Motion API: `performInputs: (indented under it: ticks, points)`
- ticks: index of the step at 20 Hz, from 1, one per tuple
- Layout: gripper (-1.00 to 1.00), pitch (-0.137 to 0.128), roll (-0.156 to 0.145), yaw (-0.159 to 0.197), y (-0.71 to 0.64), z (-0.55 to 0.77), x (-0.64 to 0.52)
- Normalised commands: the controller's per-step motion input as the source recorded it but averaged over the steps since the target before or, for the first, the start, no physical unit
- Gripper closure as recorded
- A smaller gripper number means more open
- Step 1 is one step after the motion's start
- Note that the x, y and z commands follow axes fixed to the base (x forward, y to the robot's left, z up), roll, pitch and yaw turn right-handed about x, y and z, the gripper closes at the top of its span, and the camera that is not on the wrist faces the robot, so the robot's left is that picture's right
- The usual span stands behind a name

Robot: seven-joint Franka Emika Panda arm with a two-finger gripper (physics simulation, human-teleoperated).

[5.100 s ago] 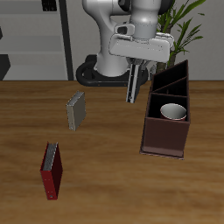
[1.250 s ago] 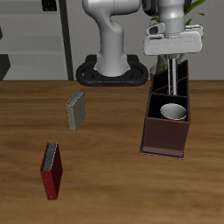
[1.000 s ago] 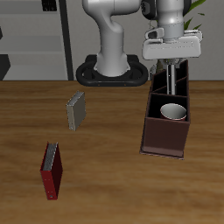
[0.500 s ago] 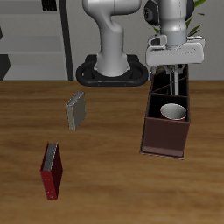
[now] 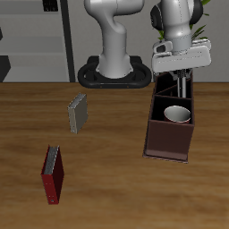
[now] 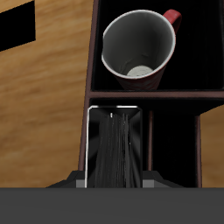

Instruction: Place the red mug into the left desk caddy's right compartment and place the striped book into the left desk caddy's back compartment

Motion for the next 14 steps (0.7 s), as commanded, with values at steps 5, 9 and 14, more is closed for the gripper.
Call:
performInputs:
  ticks: [5,9,14]
  points:
    - [1.00,0.071,-0.024,-0.027,-0.06,-0.25,0.13]
    - [1.00,0.105,-0.020,-0.025,-0.04,-0.22,0.03]
    - [-1.00,0.093,0.048,0.029,0.04,-0.11,0.00]
